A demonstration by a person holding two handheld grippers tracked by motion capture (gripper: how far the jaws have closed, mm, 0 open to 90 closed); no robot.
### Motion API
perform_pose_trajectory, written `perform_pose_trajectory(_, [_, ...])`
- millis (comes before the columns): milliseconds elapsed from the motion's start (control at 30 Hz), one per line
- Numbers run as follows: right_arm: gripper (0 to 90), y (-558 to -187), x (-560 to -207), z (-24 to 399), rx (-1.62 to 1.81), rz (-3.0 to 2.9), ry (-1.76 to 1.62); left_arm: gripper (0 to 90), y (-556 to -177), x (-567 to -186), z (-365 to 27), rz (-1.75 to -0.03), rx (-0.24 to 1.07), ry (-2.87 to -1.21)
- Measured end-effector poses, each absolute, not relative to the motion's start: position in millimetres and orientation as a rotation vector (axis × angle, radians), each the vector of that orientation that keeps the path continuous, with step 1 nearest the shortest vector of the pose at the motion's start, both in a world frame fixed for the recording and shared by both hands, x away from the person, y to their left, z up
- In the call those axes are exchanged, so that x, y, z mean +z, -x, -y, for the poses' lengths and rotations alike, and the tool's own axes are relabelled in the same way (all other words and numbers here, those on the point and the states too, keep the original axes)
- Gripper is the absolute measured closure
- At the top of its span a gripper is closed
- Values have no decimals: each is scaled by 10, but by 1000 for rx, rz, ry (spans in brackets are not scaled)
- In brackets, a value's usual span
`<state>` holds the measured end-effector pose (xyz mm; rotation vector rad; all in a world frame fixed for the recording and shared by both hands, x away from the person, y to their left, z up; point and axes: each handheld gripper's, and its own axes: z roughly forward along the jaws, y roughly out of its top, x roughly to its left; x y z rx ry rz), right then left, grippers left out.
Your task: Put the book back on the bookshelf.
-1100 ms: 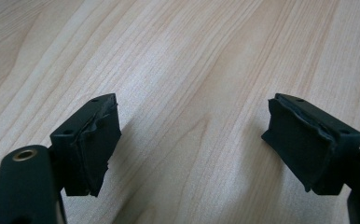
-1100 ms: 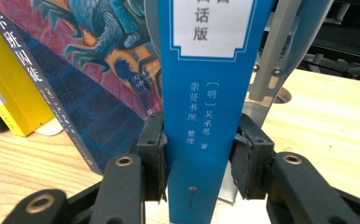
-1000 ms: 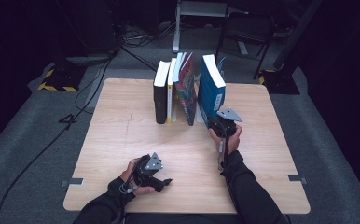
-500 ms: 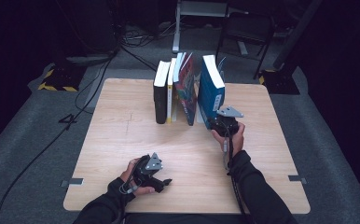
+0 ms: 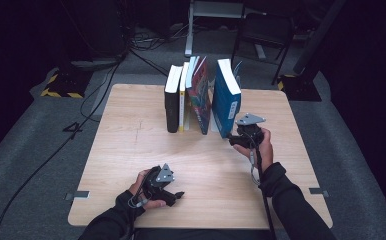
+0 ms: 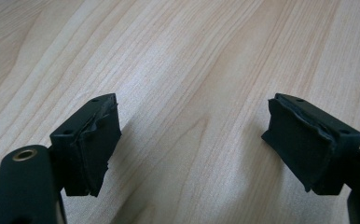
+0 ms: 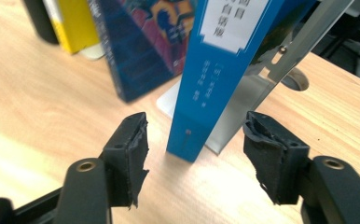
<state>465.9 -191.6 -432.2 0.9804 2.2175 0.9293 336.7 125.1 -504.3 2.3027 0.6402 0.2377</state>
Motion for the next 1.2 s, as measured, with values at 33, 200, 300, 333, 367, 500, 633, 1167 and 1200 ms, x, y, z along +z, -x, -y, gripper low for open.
perform_pose_trajectory(33, [374,-4645,-4301,1934,919,-2236,-957,175,-3367,-5043,-1251,-640,238,-2303])
perform_pose_trajectory(200, [348,-4565,-4228,2016,917,-2310,-897,175,-3365,-5043,-1251,-641,239,-2302])
perform_pose_trajectory(300, [341,-4503,-4200,2066,899,-2348,-856,175,-3364,-5043,-1252,-643,240,-2302])
perform_pose_trajectory(333, [341,-4488,-4197,2081,904,-2354,-850,175,-3364,-5043,-1251,-643,239,-2302])
perform_pose_trajectory(367, [341,-4488,-4197,2081,904,-2354,-850,175,-3364,-5043,-1251,-643,239,-2302])
perform_pose_trajectory(500, [332,-4402,-4186,2167,894,-2374,-822,175,-3364,-5043,-1251,-643,239,-2302])
perform_pose_trajectory(633, [329,-4338,-4193,2248,880,-2387,-812,175,-3364,-5043,-1251,-643,239,-2302])
perform_pose_trajectory(1167, [316,-4078,-4274,2411,832,-2428,-738,175,-3364,-5043,-1251,-643,239,-2302])
perform_pose_trajectory(1200, [314,-4062,-4281,2424,826,-2430,-734,175,-3364,-5043,-1252,-643,239,-2302])
